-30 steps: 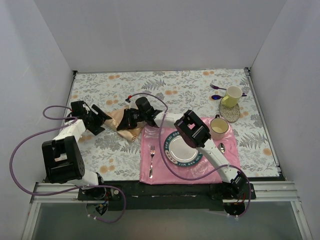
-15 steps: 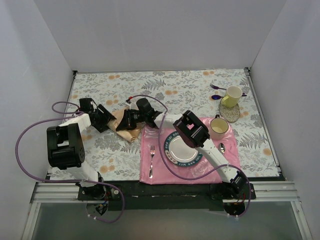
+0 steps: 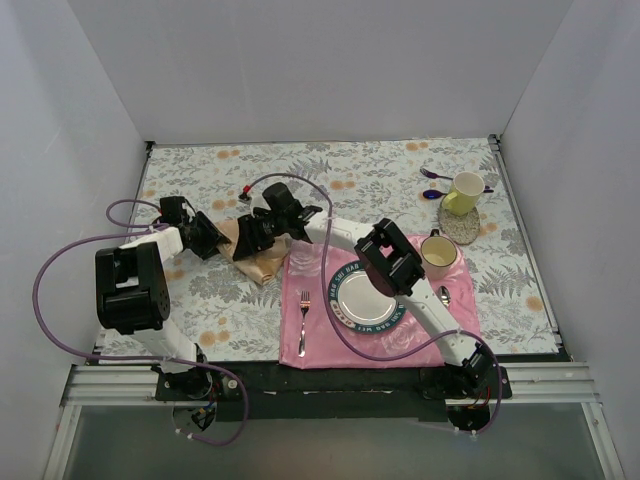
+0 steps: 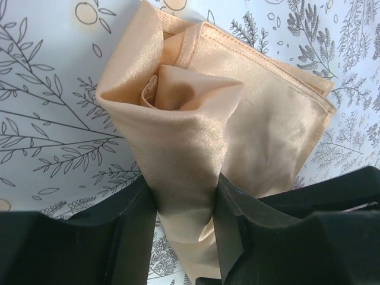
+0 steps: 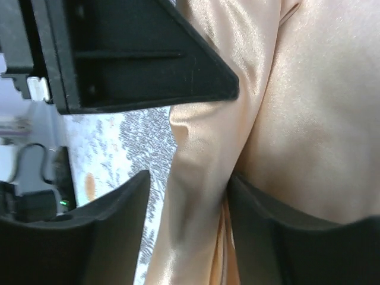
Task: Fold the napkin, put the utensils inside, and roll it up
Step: Roll the napkin with the utensil
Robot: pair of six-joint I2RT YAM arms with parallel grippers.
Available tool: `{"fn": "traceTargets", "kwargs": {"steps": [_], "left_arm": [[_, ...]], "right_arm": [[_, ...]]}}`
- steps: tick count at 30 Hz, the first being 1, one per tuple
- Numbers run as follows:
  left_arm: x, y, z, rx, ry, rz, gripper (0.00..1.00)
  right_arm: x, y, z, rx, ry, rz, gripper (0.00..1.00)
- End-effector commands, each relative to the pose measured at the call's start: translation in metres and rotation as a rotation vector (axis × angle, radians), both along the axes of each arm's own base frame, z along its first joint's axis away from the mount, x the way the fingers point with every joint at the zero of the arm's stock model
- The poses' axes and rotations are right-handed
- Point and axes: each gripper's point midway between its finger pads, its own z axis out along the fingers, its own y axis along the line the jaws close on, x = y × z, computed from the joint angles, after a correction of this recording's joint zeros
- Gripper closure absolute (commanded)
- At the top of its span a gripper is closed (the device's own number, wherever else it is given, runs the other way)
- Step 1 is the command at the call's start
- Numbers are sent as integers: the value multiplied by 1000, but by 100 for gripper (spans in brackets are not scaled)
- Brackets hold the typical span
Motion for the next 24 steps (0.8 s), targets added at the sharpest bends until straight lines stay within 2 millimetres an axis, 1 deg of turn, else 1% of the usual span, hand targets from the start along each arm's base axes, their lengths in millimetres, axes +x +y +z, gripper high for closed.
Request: {"fn": "traceTargets", "kwargs": {"steps": [1, 2, 3, 4, 5, 6, 7, 9, 10, 11, 13, 14, 16, 17, 19, 24], "left_arm": [[-19, 3, -27, 25, 86, -11, 63], [-19, 2, -27, 18, 87, -15, 63], [-18, 0, -26, 8, 86, -21, 63], [-17, 0, -25, 8, 83, -23, 63], [-18, -1, -25, 7, 87, -26, 63], [-18, -1, -25, 6, 86, -29, 63], [-18, -1, -25, 1, 90, -30, 63], [-20, -2, -29, -11, 103, -35, 63], [-21, -5, -30, -27, 107, -40, 63], [-22, -6, -31, -36, 113, -38, 63], [-23, -7, -32, -49, 117, -42, 63], [-23, -6, -32, -54, 118, -41, 63], [-22, -7, -32, -63, 117, -45, 63], [-22, -6, -32, -65, 120, -43, 63], [-21, -7, -31, -73, 119, -44, 63], [-22, -6, -31, -84, 120, -47, 64]], "right_arm": [[13, -21, 25, -147, -346, 70, 32], [14, -20, 34, -178, -416, 48, 30], [12, -24, 30, -213, -485, 72, 28], [12, -24, 33, -237, -532, 63, 22], [12, -22, 37, -282, -617, 38, 19], [12, -22, 37, -303, -671, 47, 17], [13, -19, 41, -317, -712, 41, 13], [10, -14, 41, -365, -773, 31, 11], [11, -8, 50, -359, -814, 31, 7], [7, -3, 46, -378, -835, 33, 6], [6, 1, 48, -399, -872, 28, 5], [1, 3, 43, -418, -888, 31, 5], [-2, 7, 40, -430, -915, 20, 5], [-4, 5, 35, -459, -948, 21, 5], [-5, 8, 33, -485, -1000, 2, 6], [-3, 6, 12, -562, -1060, 7, 8]]}}
